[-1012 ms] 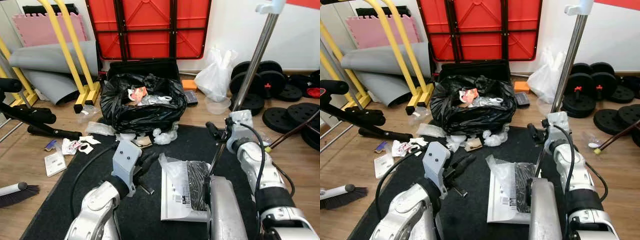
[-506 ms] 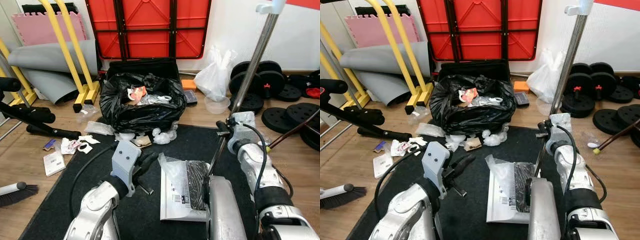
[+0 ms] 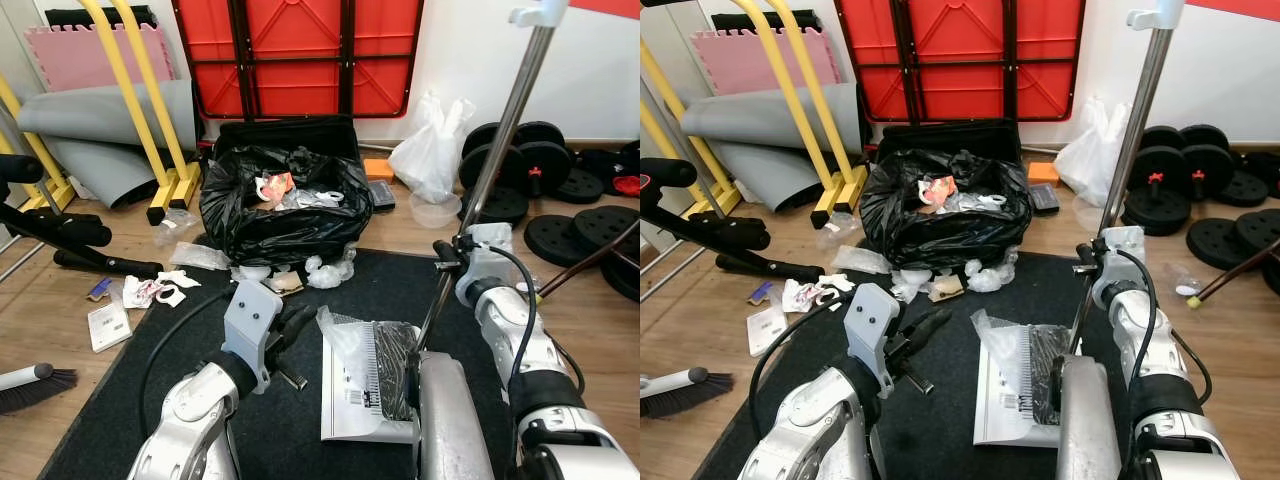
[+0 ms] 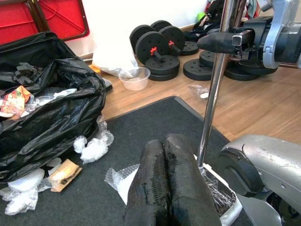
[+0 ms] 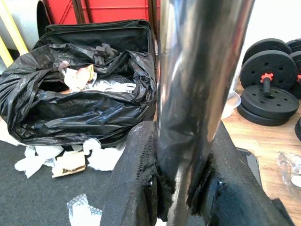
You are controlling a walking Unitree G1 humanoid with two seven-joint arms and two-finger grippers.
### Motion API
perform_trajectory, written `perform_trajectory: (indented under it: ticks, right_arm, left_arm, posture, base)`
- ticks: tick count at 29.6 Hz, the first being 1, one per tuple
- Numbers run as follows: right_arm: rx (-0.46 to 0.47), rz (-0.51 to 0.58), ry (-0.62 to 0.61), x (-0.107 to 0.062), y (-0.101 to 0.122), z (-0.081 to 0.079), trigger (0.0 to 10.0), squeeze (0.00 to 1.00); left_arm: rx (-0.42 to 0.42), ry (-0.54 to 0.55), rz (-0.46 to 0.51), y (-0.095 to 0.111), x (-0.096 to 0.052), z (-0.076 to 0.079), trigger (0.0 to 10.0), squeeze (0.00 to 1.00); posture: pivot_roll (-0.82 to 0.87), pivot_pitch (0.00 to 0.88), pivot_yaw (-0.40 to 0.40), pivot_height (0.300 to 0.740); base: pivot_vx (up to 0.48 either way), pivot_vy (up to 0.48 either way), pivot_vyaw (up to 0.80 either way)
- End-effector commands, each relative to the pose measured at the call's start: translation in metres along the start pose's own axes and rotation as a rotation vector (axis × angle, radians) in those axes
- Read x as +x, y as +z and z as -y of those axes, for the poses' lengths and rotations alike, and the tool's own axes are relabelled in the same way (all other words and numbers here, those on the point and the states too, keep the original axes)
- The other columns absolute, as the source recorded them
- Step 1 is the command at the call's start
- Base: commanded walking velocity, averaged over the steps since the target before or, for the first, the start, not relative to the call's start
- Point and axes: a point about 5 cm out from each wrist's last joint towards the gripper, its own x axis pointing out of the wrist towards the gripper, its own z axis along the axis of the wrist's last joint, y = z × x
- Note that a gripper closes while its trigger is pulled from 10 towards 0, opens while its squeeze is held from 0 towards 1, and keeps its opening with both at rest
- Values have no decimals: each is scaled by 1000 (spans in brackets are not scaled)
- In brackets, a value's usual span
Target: Sweep floor
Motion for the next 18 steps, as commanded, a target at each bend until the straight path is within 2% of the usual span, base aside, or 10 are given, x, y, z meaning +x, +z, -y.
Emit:
perform_trajectory:
  ticks: [1,4,5,6,7,10,12,14,16,18]
  right_arm:
    - [28,15,0,2,2,-2,0,0]
    - [41,19,10,2,2,-3,0,0]
    - [46,14,6,2,3,-3,8549,0]
    - [46,14,6,2,3,-3,8549,0]
    - [72,15,6,4,5,-4,10000,0]
    - [161,54,-2,8,17,-2,10000,0]
    - [161,54,-2,8,17,-2,10000,0]
    - [295,139,-12,13,38,6,10000,0]
    - [357,177,-13,15,48,9,10000,0]
    - [357,177,-13,15,48,9,10000,0]
  left_arm:
    - [-2,-10,-2,-1,-1,-1,10000,0]
    - [-1,-8,-2,0,-1,-1,10000,0]
    - [-1,-8,-2,0,-1,-1,10000,0]
    - [-1,-8,-2,0,-1,-1,10000,0]
    - [0,-8,-2,0,-1,-1,10000,0]
    - [-1,-8,-2,0,-1,-1,10000,0]
    - [-1,-8,-2,0,-1,-1,10000,0]
    - [-1,-9,-2,0,-2,-1,10000,0]
    - [0,-10,-2,0,-2,-1,10000,0]
    - [0,-10,-2,0,-2,-1,10000,0]
  posture:
    - [-141,0,-7,386]
    - [-141,0,-8,386]
    - [-141,0,-8,386]
    - [-141,0,-8,386]
    - [-141,0,-8,386]
    - [-140,0,-5,386]
    - [-140,0,-5,386]
    - [-140,0,-4,391]
    - [-136,0,-5,396]
    - [-136,0,-5,396]
  base:
    - [0,0,0]
    - [0,0,0]
    - [0,0,0]
    - [0,0,0]
    - [0,0,0]
    - [0,0,0]
    - [0,0,0]
    - [0,0,0]
    - [0,0,0]
    - [0,0,0]
